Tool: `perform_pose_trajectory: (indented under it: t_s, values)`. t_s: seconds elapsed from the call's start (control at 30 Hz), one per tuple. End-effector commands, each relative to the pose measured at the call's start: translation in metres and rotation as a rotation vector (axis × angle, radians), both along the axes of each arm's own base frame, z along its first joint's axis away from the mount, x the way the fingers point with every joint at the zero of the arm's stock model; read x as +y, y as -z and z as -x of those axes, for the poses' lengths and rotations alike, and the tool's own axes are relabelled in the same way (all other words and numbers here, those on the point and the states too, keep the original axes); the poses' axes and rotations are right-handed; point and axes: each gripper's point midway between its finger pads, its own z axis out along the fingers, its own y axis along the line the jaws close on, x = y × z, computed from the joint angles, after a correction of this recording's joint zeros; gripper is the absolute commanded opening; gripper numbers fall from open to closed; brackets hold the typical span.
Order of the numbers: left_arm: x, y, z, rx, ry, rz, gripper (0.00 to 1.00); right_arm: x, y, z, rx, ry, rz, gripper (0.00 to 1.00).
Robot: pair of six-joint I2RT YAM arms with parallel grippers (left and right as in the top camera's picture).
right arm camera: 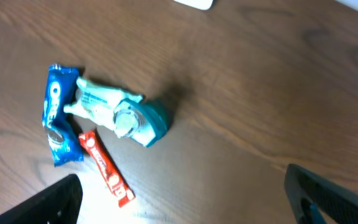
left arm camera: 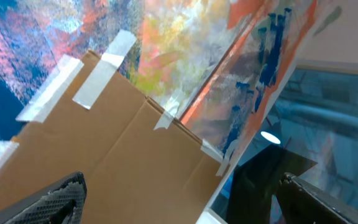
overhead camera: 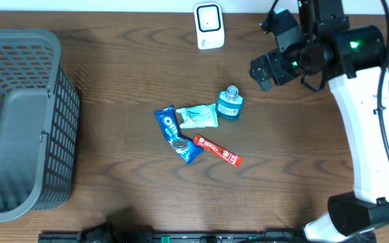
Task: Scan the item barcode
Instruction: 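Reach the right gripper down and grasp the mouthwash bottle cap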
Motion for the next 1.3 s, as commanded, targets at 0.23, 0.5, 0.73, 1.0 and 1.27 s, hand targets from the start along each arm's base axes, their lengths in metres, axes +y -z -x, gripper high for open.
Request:
perform_pose_trajectory:
  t_s: [0.23,0.5,0.73,1.0,1.27]
  values:
    - [0.006,0.010,-0.024,-0.193,0.163,0.134,0.98,0.063,0.039,-0.001,0.042,-0.218,0.104,0.99]
    - [0.002,0.013,-0.046,-0.157,0.236,0.114,0.98,0.074,0.090,-0.016,0.122,-0.232,0.199,0.99]
    - [0.004,0.017,-0.052,-0.143,0.237,0.119,0.98,0.084,0.120,-0.008,0.216,-0.330,0.200,0.98]
    - [0.004,0.017,-0.052,-0.143,0.237,0.119,0.98,0.084,0.142,-0.007,0.262,-0.388,0.227,0.95]
    - [0.004,0.016,-0.052,-0.145,0.237,0.117,0.98,0.085,0.173,-0.006,0.337,-0.406,0.251,0.91]
